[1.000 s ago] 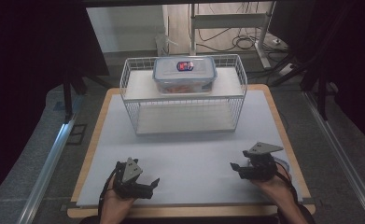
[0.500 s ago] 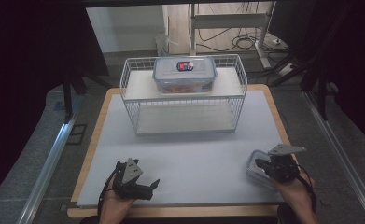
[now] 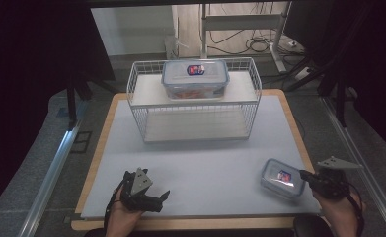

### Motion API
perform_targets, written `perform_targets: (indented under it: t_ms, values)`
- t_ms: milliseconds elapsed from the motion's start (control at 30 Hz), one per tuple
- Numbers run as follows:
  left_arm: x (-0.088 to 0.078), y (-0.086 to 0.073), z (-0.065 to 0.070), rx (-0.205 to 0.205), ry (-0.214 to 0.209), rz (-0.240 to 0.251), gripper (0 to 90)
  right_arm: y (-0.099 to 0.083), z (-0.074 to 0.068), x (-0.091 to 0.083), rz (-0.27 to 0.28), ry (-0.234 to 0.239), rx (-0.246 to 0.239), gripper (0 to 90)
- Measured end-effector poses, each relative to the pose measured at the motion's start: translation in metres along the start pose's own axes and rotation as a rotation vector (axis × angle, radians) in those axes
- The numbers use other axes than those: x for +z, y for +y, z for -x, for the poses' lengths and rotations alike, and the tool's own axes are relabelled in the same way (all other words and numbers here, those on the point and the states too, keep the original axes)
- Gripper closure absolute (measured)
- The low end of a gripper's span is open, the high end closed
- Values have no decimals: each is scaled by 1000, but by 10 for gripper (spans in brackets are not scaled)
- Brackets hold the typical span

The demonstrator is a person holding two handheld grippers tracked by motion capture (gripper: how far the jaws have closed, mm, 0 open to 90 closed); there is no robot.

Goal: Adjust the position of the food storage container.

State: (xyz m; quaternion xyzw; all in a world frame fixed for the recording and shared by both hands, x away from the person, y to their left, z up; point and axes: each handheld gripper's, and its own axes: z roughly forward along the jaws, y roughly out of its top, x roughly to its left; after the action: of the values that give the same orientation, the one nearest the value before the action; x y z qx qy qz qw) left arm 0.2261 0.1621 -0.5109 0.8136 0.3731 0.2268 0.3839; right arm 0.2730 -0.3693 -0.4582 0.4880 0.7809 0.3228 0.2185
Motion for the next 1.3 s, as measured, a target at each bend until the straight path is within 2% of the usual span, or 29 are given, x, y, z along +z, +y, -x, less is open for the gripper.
perform_targets:
  t_ms: [167, 333, 467, 600, 733, 1100, 1300]
  values:
    - [0, 0, 0, 1, 0, 0, 1, -15, 10, -5, -28, -31, 26, 897]
    - [0, 0, 0, 1, 1, -6, 1, -28, 14, -2, -57, -25, 48, 895]
    - [0, 0, 0, -2, 1, -4, 1, -30, 14, 1, -65, -20, 60, 896]
    - [1, 0, 0, -9, -9, -1, 2, -26, 15, 4, -56, -10, 73, 896]
    - [1, 0, 1, -6, -10, -2, 2, -20, 11, 15, -69, 15, 58, 896]
    - [3, 0, 1, -12, -17, -7, 2, 9, -12, 39, -64, 92, -1, 897]
    - [3, -1, 0, -15, -17, -9, 3, 22, -29, 52, -67, 130, -30, 897]
